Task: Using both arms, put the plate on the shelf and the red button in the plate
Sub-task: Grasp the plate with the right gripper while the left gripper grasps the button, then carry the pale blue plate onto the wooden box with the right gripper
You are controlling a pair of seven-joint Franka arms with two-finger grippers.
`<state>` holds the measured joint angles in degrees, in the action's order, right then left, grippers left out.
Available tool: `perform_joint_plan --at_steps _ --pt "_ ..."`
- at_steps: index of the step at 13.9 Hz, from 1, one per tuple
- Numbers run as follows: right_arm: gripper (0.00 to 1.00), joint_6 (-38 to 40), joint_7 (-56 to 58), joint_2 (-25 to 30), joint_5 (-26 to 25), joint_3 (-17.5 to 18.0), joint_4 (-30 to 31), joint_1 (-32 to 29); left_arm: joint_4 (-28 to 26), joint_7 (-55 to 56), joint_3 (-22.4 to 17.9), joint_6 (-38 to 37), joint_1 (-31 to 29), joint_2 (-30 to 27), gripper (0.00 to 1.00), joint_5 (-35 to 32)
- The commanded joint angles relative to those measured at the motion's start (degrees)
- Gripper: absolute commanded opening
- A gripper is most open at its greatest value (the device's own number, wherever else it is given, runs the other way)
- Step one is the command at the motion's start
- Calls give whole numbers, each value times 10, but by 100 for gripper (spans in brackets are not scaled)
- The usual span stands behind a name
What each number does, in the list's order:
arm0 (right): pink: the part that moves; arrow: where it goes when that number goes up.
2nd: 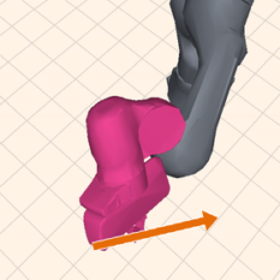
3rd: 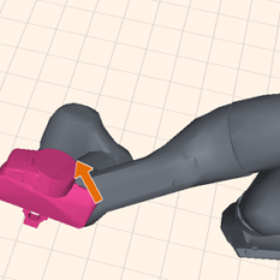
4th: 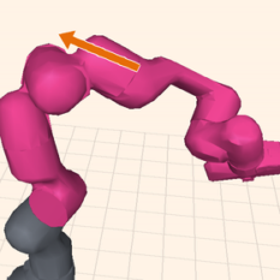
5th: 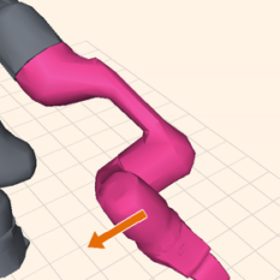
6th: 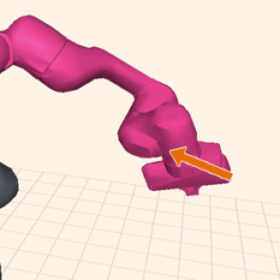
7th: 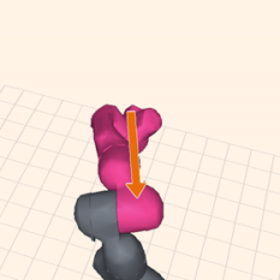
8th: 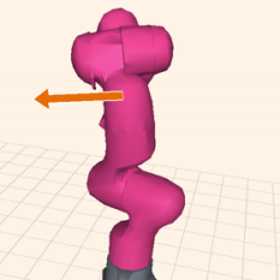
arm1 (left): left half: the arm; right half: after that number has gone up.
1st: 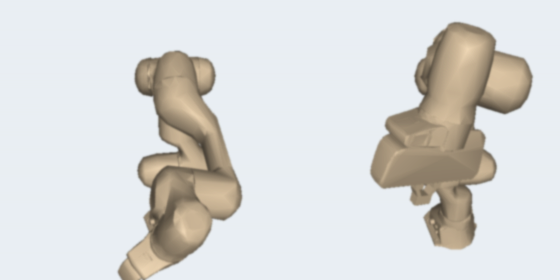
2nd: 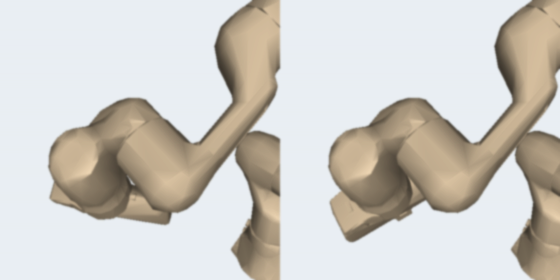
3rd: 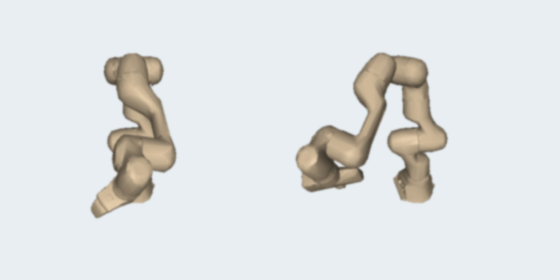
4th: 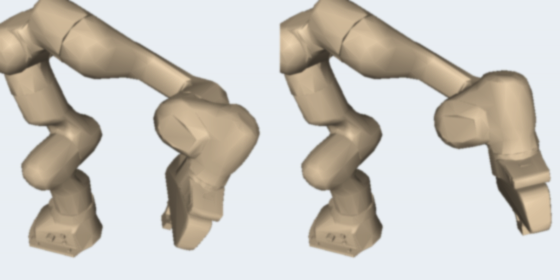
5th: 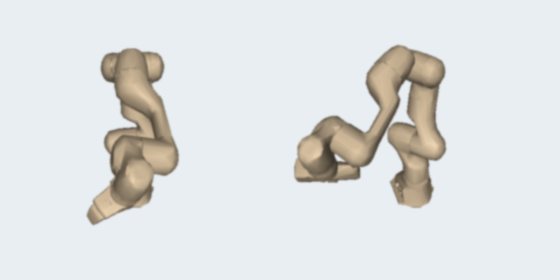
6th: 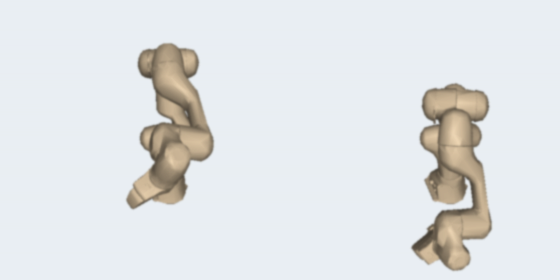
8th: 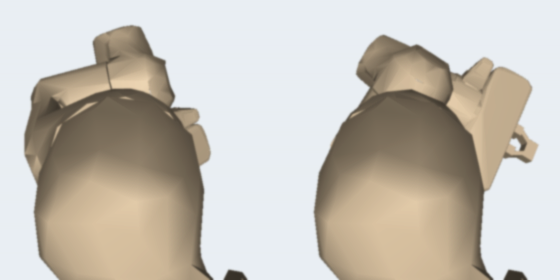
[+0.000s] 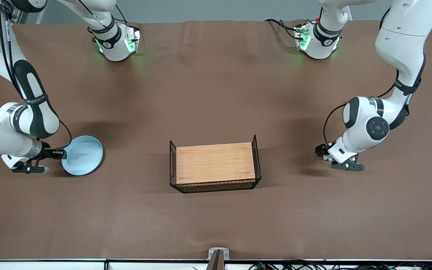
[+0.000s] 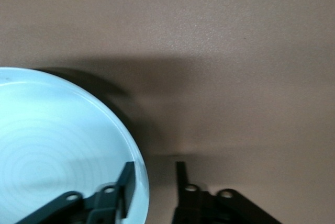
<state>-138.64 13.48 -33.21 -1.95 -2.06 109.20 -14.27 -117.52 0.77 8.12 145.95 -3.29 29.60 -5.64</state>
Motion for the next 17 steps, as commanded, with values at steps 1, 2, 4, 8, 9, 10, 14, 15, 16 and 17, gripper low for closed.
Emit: perform_joint_plan --at_steps 1,2,4,8,9,10,14,15,16,17 --pt "19 2 -3 0 11 7 1 -1 5 -3 4 3 -4 8 95 -14" --pt "16 2 -3 0 11 8 1 -1 5 -3 4 3 -5 8 93 -14" --pt "15 2 -3 0 11 10 0 1 5 -2 4 0 -5 8 81 -14" --pt "5 6 -2 1 11 12 0 3 8 6 3 -3 -5 5 18 -14" --pt "5 14 -1 2 11 12 -1 3 10 7 3 -3 -5 4 7 -14" --pt "4 21 -2 5 11 12 -2 4 12 8 3 -4 -5 -2 1 -13" --pt "4 85 -3 40 10 12 -12 8 69 9 3 -125 -22 -45 0 -5" --pt "4 111 -2 59 10 12 -13 10 93 25 5 -170 -22 -57 0 -4" --pt "4 134 -3 76 10 12 -13 10 119 64 7 -214 -22 -69 0 -4" --pt "4 163 -3 98 10 12 -13 10 145 93 8 -252 -21 -75 0 -4"
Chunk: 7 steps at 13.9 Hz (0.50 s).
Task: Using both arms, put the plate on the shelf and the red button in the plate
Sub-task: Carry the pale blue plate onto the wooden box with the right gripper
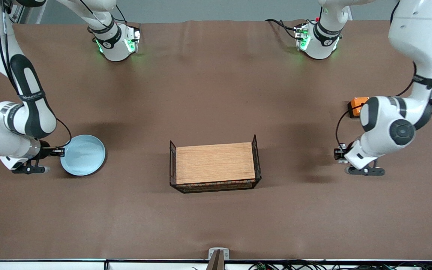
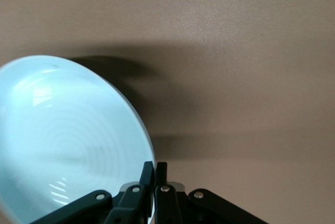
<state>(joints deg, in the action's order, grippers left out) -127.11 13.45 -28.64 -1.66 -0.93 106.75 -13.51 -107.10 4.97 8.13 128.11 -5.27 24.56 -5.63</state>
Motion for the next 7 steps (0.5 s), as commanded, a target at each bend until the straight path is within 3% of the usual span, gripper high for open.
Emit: perform_joint_plan --at_steps 1,4,7 --pt "4 75 -3 73 7 0 12 3 75 77 10 -116 5 -29 0 -4" --pt "4 180 -4 149 7 0 10 9 164 162 36 -218 9 -29 0 -4" --pt "4 284 -6 212 8 1 -3 16 189 306 63 -233 9 -29 0 -1"
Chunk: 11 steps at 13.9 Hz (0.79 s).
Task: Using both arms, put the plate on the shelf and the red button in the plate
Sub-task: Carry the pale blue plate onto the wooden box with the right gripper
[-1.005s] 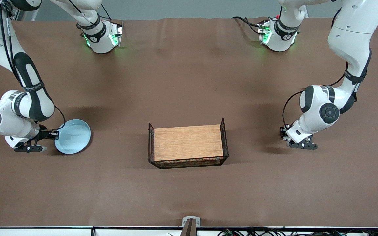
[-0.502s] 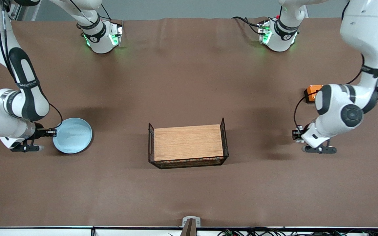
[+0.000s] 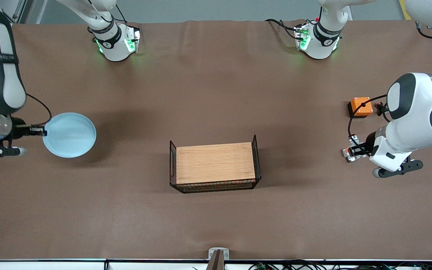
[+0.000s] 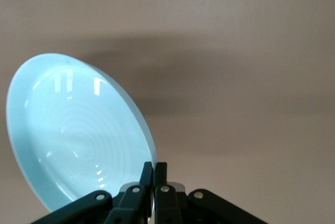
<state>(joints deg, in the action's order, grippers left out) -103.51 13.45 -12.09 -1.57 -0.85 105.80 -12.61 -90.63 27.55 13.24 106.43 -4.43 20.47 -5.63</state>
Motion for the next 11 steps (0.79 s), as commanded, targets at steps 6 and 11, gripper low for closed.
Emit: perform_joint_plan --at_steps 6,11 --pt "4 203 -276 130 7 1 -30 149 56 79 7 -39 -9 10 0 -3" --pt "5 234 -630 124 88 1 -97 310 90 -26 10 -104 -52 8 0 -2"
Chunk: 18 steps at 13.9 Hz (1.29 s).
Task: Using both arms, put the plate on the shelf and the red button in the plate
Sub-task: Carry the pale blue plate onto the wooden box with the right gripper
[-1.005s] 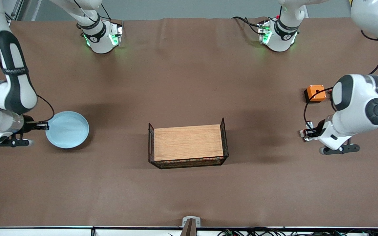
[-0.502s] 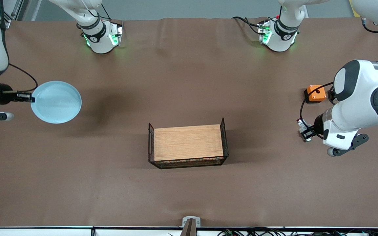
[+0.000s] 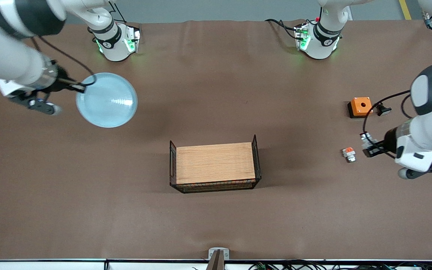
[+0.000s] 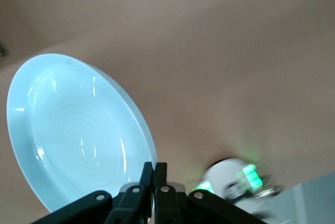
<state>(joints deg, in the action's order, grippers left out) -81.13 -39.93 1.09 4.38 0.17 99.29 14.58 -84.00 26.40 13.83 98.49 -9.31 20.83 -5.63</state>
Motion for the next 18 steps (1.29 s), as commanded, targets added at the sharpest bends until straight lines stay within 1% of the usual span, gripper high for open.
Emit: perform_joint_plan --at_steps 1,3,6,8,11,15,16,18 --pt "5 7 -157 -12 34 -10 -50 63 23 -15 3 -24 -4 4 0 -2" --pt "5 -4 -246 -33 35 -10 -81 104 24 -15 5 -26 -4 4 0 -1" --pt "4 -45 -377 -60 77 -10 -106 141 21 -17 4 -29 -4 4 0 -2" --pt "4 -91 -474 -79 82 -10 -119 166 15 -16 4 -29 -2 6 0 -2" --pt "3 -172 -592 -104 81 -10 -122 200 12 -21 4 -29 -3 8 0 -3" --pt "1 -287 -732 -143 71 -12 -128 235 11 -23 4 -27 -4 15 0 -10" --pt "1 -318 -761 -153 57 -11 -129 241 11 -24 4 -27 -4 15 0 -10" --pt "1 -332 -797 -182 21 -11 -140 253 11 -22 4 -27 -2 16 0 -9"
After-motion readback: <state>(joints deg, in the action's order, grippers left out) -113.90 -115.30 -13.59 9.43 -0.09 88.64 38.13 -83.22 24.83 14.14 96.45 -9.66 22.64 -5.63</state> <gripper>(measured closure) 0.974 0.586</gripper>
